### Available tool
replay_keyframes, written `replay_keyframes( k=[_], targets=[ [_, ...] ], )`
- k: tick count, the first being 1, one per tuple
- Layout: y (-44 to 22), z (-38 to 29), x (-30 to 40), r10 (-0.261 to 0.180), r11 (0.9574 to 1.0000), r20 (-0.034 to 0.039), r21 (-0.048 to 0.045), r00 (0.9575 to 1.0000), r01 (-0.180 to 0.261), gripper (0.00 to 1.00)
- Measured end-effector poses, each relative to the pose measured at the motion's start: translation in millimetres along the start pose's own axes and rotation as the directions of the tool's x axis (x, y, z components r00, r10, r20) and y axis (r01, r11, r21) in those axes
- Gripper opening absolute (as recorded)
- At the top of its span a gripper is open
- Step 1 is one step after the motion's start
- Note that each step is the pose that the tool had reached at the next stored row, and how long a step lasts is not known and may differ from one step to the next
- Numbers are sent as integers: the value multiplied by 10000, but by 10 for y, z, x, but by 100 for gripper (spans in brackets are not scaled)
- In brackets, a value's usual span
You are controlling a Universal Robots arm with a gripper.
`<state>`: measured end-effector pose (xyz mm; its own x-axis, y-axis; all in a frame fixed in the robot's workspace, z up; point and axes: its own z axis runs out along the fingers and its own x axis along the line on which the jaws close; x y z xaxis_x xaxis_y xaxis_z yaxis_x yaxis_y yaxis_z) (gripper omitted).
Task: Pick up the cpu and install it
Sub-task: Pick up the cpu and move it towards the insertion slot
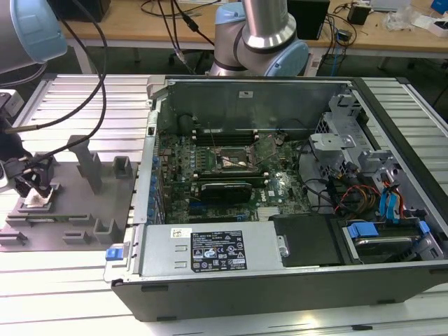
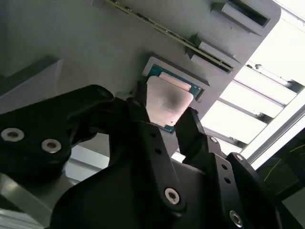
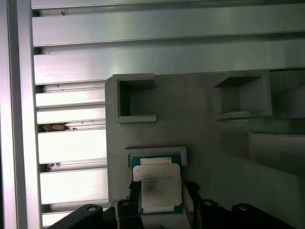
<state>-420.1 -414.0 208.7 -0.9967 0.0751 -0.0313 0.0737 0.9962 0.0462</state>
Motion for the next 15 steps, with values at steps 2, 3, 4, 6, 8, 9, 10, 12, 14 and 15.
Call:
replay_keyframes(
  k=[2,3,4,6,8,9,10,12,14,15],
  targets=[
    [0,0,1,0,10000,0,0,10000,0,60],
    [0,0,1,0,10000,0,0,10000,0,60],
    [0,0,1,0,10000,0,0,10000,0,60],
    [0,1,1,0,10000,0,-1,10000,0,60],
    [0,1,1,0,10000,-1,0,10000,0,60],
    [0,2,1,0,10000,-1,0,10000,0,60],
    [0,1,1,0,10000,-1,1,10000,0,60],
    [0,3,1,0,10000,-1,0,10000,0,68],
    [-1,31,2,-1,10000,2,-4,10000,1,68],
    [-2,47,3,-3,10000,-1,-3,10000,3,68]
  ],
)
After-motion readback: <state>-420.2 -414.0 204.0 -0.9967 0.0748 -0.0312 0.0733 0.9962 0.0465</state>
